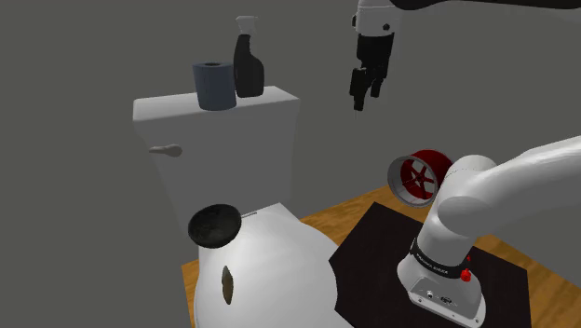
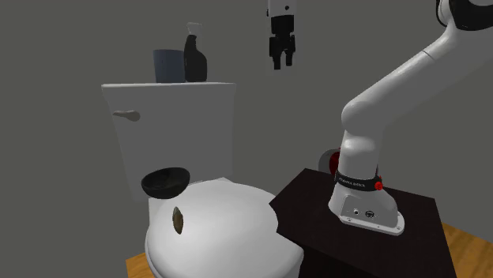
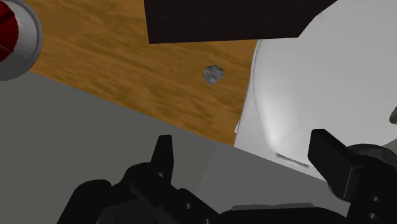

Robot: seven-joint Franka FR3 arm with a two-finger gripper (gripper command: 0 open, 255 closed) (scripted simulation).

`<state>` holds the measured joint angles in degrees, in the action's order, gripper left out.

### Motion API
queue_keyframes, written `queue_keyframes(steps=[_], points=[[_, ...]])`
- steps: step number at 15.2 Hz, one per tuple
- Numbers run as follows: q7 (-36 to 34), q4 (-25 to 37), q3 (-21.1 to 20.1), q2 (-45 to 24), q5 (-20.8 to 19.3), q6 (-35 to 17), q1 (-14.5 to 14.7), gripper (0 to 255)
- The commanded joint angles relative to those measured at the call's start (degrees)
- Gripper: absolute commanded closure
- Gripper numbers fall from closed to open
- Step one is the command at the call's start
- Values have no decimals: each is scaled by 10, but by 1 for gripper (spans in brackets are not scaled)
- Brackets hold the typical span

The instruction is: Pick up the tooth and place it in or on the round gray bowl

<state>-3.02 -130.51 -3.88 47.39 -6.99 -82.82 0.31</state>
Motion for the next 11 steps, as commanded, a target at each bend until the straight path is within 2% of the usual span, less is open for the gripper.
queue_keyframes(steps=[1,11], points=[[0,0,0,0,0,0,0,0],[-160,-117,-120,-5,78,-125,20,0]])
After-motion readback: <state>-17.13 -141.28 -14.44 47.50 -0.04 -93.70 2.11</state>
